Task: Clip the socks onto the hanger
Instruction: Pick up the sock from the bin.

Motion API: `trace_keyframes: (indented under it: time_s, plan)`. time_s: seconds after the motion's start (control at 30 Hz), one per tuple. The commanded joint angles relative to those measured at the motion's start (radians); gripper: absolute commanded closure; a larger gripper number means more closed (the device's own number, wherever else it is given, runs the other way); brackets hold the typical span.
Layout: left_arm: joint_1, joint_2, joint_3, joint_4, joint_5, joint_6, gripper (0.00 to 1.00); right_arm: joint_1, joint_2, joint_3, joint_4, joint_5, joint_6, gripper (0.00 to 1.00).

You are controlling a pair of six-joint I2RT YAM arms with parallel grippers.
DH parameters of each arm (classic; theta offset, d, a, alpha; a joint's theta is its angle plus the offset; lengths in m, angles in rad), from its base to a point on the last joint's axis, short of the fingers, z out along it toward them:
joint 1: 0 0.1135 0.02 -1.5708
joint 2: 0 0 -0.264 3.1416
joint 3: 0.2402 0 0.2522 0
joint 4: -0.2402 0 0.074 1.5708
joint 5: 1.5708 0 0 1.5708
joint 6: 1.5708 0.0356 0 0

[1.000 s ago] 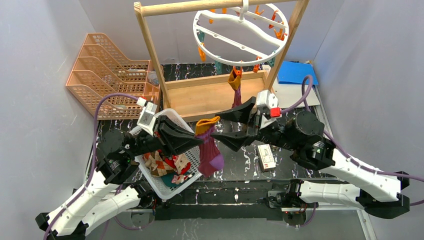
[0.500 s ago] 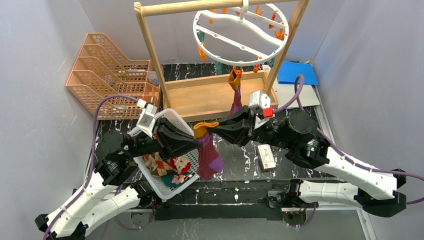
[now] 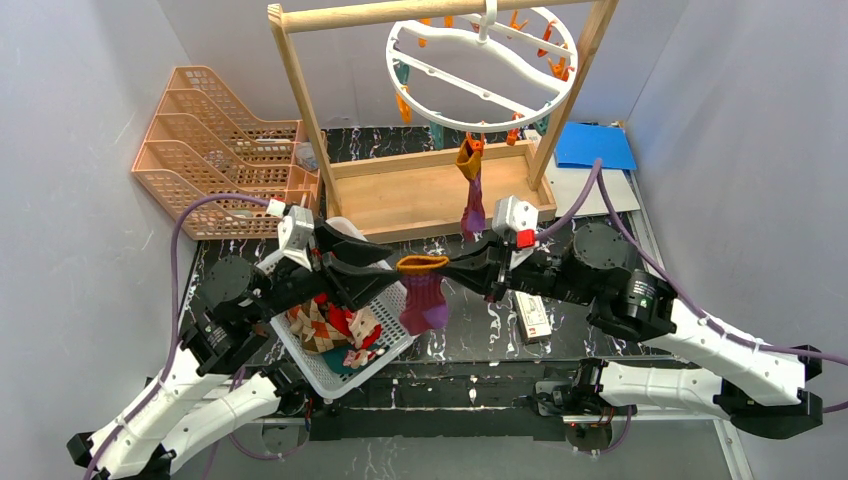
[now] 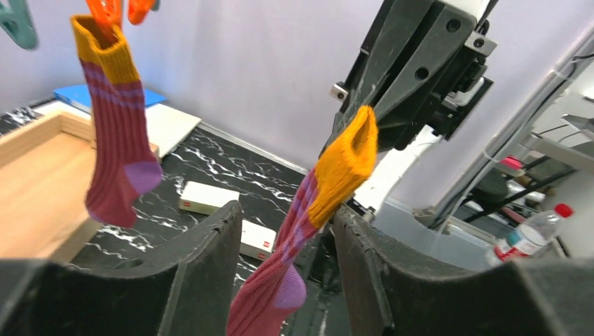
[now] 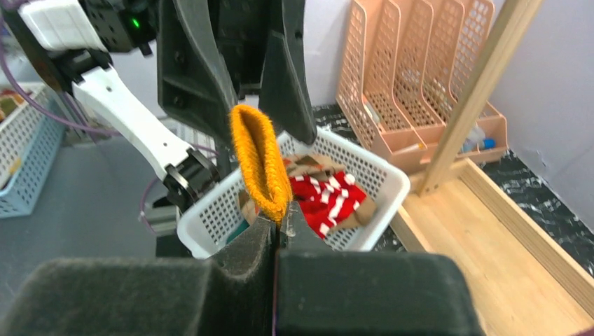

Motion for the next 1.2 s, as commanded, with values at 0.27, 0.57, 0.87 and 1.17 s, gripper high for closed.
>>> trace_keyframes:
  time_s: [0.27,0.57,0.87,1.17]
  plan:
    - [-0.002,0.104,-0.028,0.225,0.153,0.087,0.77,-0.002,-0.078,0.007,-0.093,0.077,-0.044,0.99]
    - [-0.003,0.104,-0.042,0.263,0.200,0.082,0.51,-0.002,-0.092,-0.011,-0.094,0.095,-0.033,0.99]
    - [-0.004,0.096,-0.055,0.306,0.256,0.129,0.35,-0.003,-0.075,-0.009,-0.093,0.076,-0.035,0.99]
    - [-0.003,0.150,-0.023,0.294,0.286,0.167,0.66,-0.002,-0.063,-0.003,-0.089,0.062,-0.031,0.99]
